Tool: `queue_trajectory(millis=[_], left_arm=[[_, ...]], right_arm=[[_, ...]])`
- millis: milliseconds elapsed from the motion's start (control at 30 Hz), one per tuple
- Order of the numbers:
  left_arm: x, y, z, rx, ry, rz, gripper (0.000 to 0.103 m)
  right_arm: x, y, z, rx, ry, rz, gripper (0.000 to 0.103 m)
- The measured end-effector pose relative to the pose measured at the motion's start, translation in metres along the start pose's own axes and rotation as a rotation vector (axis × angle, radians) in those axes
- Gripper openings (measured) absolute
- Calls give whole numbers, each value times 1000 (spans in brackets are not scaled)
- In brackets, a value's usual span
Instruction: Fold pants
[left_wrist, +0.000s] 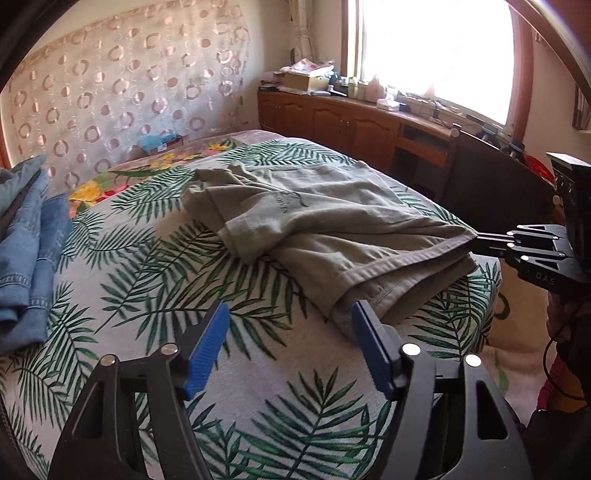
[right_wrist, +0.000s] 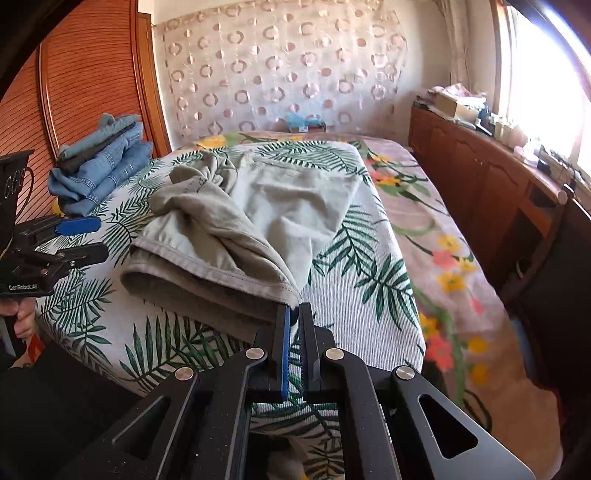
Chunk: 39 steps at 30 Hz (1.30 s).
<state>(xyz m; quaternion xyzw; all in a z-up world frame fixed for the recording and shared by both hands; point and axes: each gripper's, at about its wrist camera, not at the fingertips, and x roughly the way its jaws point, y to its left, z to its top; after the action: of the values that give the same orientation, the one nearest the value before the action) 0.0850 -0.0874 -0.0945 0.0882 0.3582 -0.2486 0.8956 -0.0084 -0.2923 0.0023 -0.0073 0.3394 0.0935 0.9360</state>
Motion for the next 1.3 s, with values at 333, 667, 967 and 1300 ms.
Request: queue_trajectory(millis=[333, 667, 967, 1300], left_arm=[[30, -9, 8, 21, 76, -46, 38], [37, -15, 10, 43, 86, -82, 23], [8, -22, 7, 78, 32, -112, 6], [6, -14, -4, 13, 70, -97, 7]], right_arm=[[-10, -10, -1, 30, -12, 3, 13], [6, -8, 1, 81, -30, 9, 14], [25, -5, 3, 60, 20, -20, 14], [25, -11, 6, 71, 15, 15, 14]])
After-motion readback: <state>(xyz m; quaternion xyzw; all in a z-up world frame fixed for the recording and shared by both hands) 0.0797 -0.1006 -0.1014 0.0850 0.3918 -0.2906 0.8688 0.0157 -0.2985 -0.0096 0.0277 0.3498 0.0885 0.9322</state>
